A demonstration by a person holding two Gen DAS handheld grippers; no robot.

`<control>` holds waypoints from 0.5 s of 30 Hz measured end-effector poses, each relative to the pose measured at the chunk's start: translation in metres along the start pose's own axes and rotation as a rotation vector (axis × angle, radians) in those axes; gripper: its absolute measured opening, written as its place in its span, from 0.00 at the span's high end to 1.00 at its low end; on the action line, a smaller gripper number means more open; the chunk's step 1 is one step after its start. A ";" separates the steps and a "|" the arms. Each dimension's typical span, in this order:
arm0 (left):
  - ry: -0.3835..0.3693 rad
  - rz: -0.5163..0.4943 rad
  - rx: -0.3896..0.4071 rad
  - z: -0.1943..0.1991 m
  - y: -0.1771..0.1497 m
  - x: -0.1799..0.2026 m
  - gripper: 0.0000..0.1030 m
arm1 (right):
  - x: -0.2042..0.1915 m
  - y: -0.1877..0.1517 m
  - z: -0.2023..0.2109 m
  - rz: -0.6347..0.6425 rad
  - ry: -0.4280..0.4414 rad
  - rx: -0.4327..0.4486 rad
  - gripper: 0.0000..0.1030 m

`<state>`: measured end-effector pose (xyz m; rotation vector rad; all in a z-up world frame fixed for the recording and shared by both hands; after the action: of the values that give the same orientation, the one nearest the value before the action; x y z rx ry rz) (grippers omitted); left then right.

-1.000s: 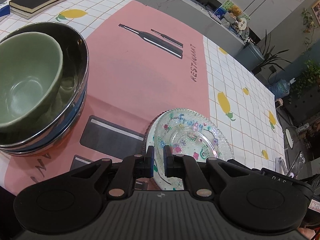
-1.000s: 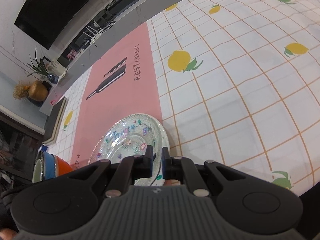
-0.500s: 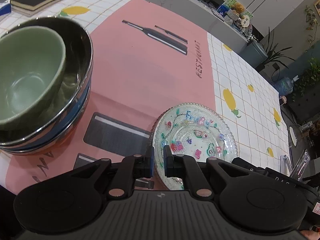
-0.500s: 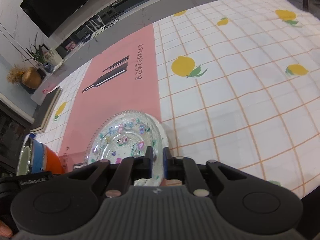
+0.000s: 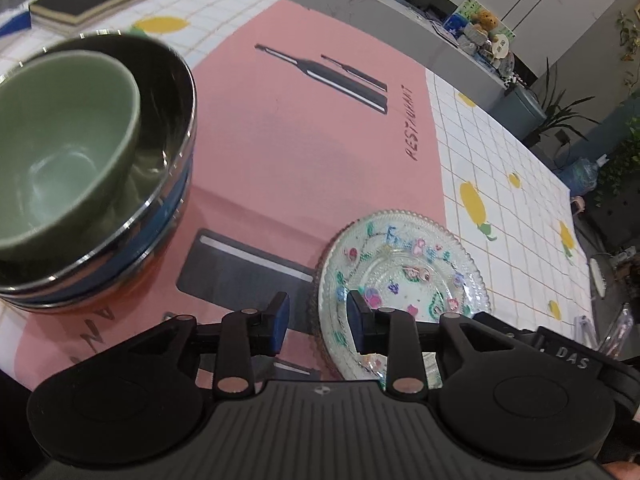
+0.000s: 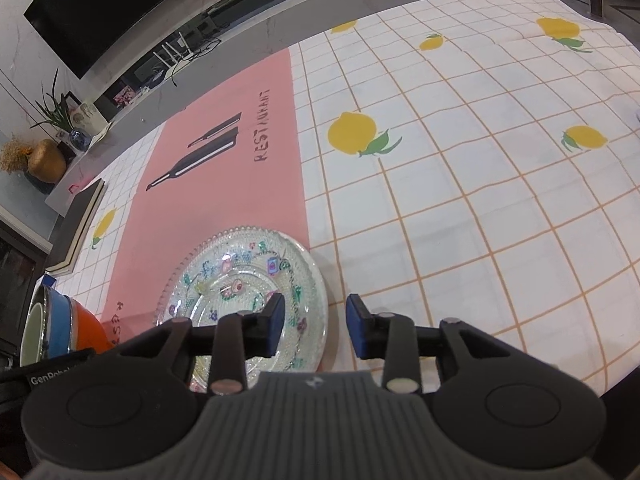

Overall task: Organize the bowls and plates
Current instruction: 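Lower the glass plate onto the 'Fruity' plate and open both grippers, then move both grippers to the rim of the stacked bowls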

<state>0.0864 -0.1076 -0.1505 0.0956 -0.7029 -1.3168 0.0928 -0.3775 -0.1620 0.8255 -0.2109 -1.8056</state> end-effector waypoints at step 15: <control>-0.030 -0.004 -0.042 -0.004 -0.001 0.003 0.76 | -0.005 -0.006 -0.003 0.010 -0.013 -0.001 0.80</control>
<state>0.0878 -0.1119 -0.1532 0.0433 -0.7010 -1.3383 0.0913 -0.3695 -0.1653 0.8110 -0.2219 -1.8019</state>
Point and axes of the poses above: each gripper's, at about its wrist camera, not at the fingertips, and z roughly against the way its jaws point, x to its right, y to its top, the point moved 3 cm from there along -z, roughly the way its jaws point, and after that the axes turned 2 degrees about x, right-handed, at the moved point
